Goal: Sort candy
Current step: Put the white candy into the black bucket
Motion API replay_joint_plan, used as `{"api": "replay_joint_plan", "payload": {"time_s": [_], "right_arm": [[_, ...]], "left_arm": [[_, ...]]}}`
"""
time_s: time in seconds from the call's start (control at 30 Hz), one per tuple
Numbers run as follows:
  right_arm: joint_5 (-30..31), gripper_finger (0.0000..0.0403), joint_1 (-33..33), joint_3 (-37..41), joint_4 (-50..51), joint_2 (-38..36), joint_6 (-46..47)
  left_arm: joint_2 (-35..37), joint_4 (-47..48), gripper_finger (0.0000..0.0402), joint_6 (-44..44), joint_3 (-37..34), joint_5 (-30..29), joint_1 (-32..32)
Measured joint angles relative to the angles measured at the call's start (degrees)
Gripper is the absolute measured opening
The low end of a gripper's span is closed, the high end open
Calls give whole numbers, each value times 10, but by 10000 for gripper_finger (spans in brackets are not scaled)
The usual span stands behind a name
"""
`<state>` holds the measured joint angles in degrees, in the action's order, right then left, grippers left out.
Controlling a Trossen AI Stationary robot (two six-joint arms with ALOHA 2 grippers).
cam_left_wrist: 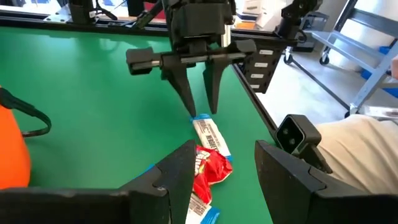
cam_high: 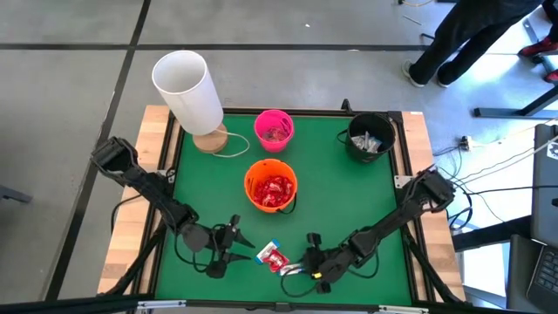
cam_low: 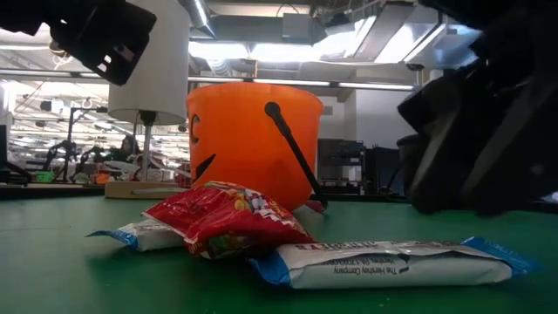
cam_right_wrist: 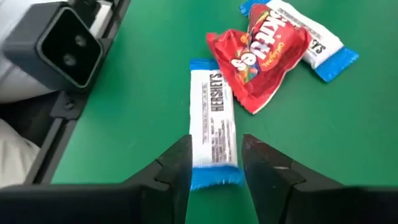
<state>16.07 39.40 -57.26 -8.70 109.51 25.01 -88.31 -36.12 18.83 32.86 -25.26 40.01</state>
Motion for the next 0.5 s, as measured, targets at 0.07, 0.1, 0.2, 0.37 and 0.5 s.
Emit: {"api": "replay_joint_plan", "payload": {"time_s": [0.07,0.1,0.2,0.37,0.5], "right_arm": [[-1,148,0,-8,1,9,-10],[-2,158,0,-14,4,15,-18],[3,193,0,-34,3,31,-41],[14,258,-1,-69,34,57,-60],[16,290,-2,-79,76,67,-44]], "left_arm": [[0,0,160,0,0,4,0],[0,0,160,0,0,5,0],[0,-5,160,0,0,5,0],[0,-7,160,0,0,6,0],[0,-8,160,1,0,5,0]]}}
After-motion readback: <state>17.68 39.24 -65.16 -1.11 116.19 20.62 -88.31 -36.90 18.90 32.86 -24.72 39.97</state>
